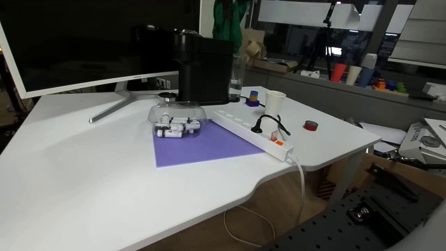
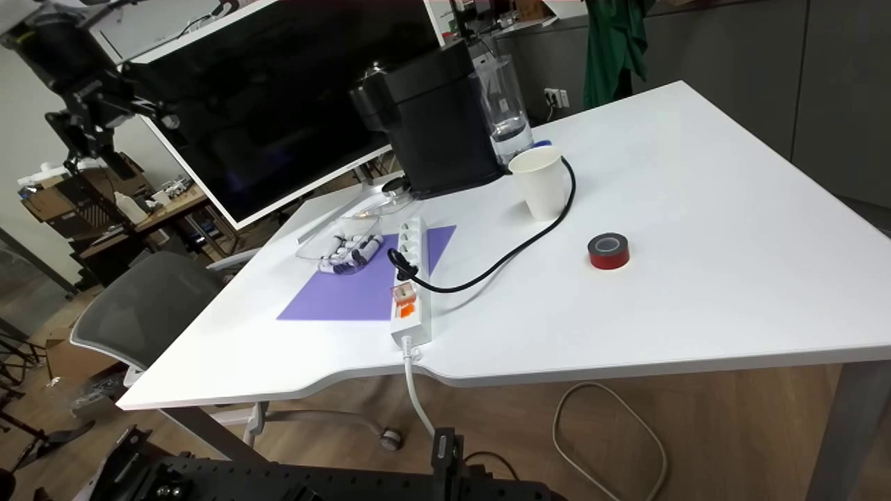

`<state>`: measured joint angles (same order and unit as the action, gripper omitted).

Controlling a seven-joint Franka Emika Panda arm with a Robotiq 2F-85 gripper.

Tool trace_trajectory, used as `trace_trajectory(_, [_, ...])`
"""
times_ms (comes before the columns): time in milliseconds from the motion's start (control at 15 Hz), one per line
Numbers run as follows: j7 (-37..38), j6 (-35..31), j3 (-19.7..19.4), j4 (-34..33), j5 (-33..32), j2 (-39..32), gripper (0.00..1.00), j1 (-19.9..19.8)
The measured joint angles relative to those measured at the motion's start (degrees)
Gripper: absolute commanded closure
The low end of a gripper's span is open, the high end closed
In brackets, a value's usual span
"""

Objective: Press the power button on the extension cord.

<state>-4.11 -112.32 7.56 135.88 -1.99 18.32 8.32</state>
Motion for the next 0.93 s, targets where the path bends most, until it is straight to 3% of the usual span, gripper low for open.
trace_trajectory(267, [0.51, -10.79, -0.95, 9.29, -6.02, -0.01, 0.0, -3.46])
trace_trajectory(467, [0.7, -15.31, -3.62, 15.79, -8.1, -0.02, 0.0, -7.09])
trace_trajectory(933, [-0.26, -16.09, -3.76, 16.53, -8.07, -0.09, 0.0, -6.81])
